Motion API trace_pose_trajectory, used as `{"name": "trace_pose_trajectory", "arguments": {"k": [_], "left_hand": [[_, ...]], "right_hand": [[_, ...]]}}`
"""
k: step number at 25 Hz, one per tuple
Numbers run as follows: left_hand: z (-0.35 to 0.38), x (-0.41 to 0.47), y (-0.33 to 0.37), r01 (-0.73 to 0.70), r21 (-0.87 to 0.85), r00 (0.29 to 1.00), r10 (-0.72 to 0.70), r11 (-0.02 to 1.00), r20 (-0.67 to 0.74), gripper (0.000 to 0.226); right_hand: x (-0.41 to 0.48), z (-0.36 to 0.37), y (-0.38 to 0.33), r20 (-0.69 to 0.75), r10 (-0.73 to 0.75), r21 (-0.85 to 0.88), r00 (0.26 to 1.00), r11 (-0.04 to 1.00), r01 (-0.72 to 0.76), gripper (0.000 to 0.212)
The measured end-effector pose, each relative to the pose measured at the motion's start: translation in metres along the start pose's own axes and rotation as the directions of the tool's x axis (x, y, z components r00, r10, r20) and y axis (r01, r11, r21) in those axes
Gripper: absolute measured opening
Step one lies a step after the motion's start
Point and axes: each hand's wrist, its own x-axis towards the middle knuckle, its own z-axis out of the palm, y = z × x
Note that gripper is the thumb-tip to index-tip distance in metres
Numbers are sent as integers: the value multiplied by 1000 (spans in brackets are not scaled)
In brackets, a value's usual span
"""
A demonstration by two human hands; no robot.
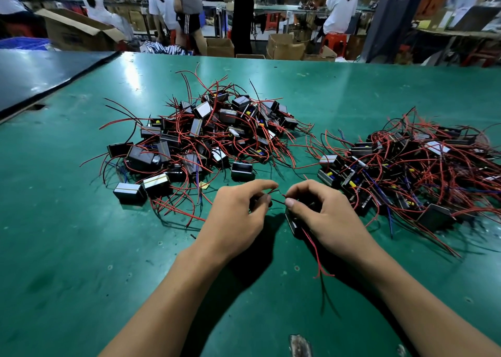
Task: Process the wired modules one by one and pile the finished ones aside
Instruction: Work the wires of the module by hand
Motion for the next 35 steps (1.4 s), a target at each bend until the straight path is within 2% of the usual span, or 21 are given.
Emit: {"name": "trace_pose_trajectory", "arguments": {"k": [2,7,16,22,28,32,35], "left_hand": [[1,0,-1,2,3,1000,-2,1000,-12,24],[4,1,0,-18,14,1000,19,1000,-18,23],[4,0,1,38,-10,999,-39,999,-37,27],[6,2,0,31,-44,997,-33,999,-65,11],[7,2,3,-13,-24,993,10,1000,-116,11],[6,1,2,-83,44,995,86,996,-55,20],[6,-1,0,-136,77,988,141,988,-61,17]], "right_hand": [[0,2,0,16,15,65,1000,998,-16,10],[1,7,0,-15,2,99,1000,995,0,4],[0,8,3,-46,-9,76,999,997,13,7],[-3,10,0,-61,-19,87,998,996,24,6],[-3,6,-4,-111,-133,-85,985,989,124,4],[-3,6,-10,-150,-278,-240,949,941,238,9],[-2,8,-14,-166,-259,-243,952,946,215,15]]}}
